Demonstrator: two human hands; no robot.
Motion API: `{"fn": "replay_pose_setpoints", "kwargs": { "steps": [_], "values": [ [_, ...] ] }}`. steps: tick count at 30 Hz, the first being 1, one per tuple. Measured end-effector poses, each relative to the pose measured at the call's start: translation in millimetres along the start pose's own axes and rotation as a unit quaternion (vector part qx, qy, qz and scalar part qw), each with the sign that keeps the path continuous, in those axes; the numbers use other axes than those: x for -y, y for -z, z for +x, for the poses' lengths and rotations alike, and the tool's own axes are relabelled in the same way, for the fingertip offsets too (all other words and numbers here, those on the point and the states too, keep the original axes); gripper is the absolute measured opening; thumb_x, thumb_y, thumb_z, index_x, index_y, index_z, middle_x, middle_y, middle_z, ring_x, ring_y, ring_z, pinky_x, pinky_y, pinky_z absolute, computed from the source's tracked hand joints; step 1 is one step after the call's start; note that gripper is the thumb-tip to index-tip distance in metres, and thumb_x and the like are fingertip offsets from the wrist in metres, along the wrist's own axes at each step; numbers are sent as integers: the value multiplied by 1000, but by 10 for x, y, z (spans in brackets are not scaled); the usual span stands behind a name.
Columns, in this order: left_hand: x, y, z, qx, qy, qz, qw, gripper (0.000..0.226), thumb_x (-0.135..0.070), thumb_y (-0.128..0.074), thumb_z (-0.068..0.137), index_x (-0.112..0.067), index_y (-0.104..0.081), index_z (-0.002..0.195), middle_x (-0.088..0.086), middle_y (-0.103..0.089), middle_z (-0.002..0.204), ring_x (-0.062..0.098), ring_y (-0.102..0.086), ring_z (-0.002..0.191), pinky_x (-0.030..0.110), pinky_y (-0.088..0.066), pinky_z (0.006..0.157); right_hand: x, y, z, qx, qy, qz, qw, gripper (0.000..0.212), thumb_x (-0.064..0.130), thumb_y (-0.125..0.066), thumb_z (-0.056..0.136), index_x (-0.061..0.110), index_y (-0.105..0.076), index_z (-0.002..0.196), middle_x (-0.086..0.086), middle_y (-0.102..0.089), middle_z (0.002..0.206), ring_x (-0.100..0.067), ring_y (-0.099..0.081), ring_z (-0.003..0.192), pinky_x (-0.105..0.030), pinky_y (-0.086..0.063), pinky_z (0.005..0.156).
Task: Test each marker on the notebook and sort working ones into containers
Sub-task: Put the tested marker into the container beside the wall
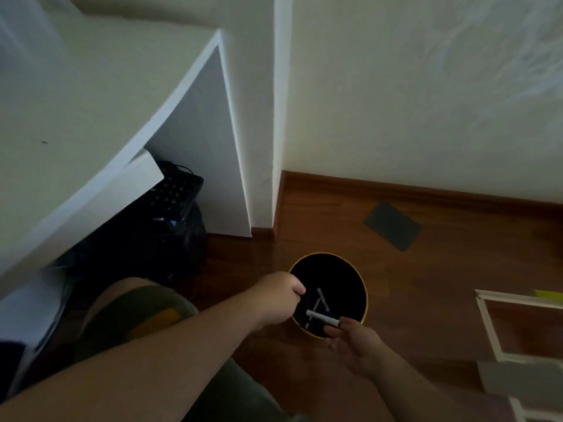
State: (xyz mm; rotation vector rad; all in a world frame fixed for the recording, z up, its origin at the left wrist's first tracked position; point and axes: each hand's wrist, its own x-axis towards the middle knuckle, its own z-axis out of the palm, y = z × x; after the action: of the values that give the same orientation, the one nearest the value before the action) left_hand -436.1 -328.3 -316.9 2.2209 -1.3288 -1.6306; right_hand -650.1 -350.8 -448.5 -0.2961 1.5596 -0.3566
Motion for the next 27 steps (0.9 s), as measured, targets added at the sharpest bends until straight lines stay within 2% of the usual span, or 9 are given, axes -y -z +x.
{"fn": "replay_pose_setpoints", "kwargs": {
  "steps": [2, 4, 9, 14, 18, 20, 23, 25, 27],
  "values": [
    [-41, 267, -200, -35, -30, -14, 999, 38, -10, -50, 100, -24, -66, 131, 4, -64, 135, 23, -62, 119, 40, -51, 106, 101, -125, -63, 12, 6, -50, 999, 48, 7, -35, 113, 11, -29, 161, -21, -63, 99, -47, -64, 96, -42, -53, 59],
    [-149, 580, -504, -71, -80, 5, 994, 36, -18, -50, 103, -26, -64, 134, 0, -63, 136, 19, -61, 122, 37, -50, 106, 291, -373, -310, 38, 48, -97, 993, 44, 3, -41, 111, 5, -41, 154, -19, -61, 95, -46, -64, 98, -43, -50, 66],
    [-364, 1401, -1693, -234, -218, 61, 945, 33, -37, -52, 102, -35, -60, 134, -9, -65, 130, 12, -60, 117, 29, -49, 98, 897, -1430, -1872, 264, 249, -141, 921, 23, 4, -60, 94, 11, -75, 111, -20, -70, 87, -23, -57, 61, -31, -39, 50],
    [212, 2223, -2996, -416, -247, 9, 875, 18, -37, -59, 100, -41, -63, 117, -15, -64, 89, -1, -62, 74, 13, -44, 63, 971, -2611, -3655, 467, 417, -194, 756, 20, 7, -58, 94, 13, -76, 88, -15, -61, 70, -22, -51, 49, -28, -35, 42],
    [1427, 2702, -3812, -554, -131, 45, 821, 14, -35, -61, 99, -44, -65, 109, -14, -64, 81, 0, -59, 70, 15, -41, 62, 545, -3839, -4295, 512, 490, -331, 623, 26, 0, -61, 95, 21, -76, 92, -8, -72, 79, -25, -62, 58, -30, -43, 51],
    [2127, 2809, -4079, -606, -29, 77, 791, 16, -28, -62, 97, -43, -66, 103, -15, -64, 86, -2, -59, 76, 18, -41, 67, 268, -4443, -4437, 492, 520, -417, 560, 20, 10, -66, 96, 25, -75, 104, -1, -73, 89, -19, -68, 67, -29, -49, 59],
    [2990, 2816, -4333, -644, 87, 15, 760, 21, -20, -62, 95, -40, -67, 95, -16, -64, 90, -2, -59, 76, 18, -45, 68, -93, -5247, -4469, 386, 652, -515, 402, 19, 27, -64, 101, 35, -72, 117, 10, -65, 112, -12, -65, 93, -26, -49, 76],
    [3325, 2781, -4367, -639, 120, -12, 760, 21, -18, -60, 96, -38, -68, 97, -14, -65, 97, -1, -58, 82, 17, -45, 70, -244, -5654, -4397, 320, 715, -544, 302, 24, 30, -61, 104, 34, -70, 126, 8, -58, 122, -14, -58, 109, -27, -46, 91],
    [3492, 2785, -4331, -639, 114, -31, 760, 20, -21, -60, 97, -39, -70, 99, -15, -66, 101, -2, -58, 86, 15, -42, 71, -326, -5910, -4305, 280, 741, -561, 239, 24, 29, -60, 103, 33, -70, 125, 6, -58, 127, -18, -57, 115, -31, -46, 96]
  ]
}}
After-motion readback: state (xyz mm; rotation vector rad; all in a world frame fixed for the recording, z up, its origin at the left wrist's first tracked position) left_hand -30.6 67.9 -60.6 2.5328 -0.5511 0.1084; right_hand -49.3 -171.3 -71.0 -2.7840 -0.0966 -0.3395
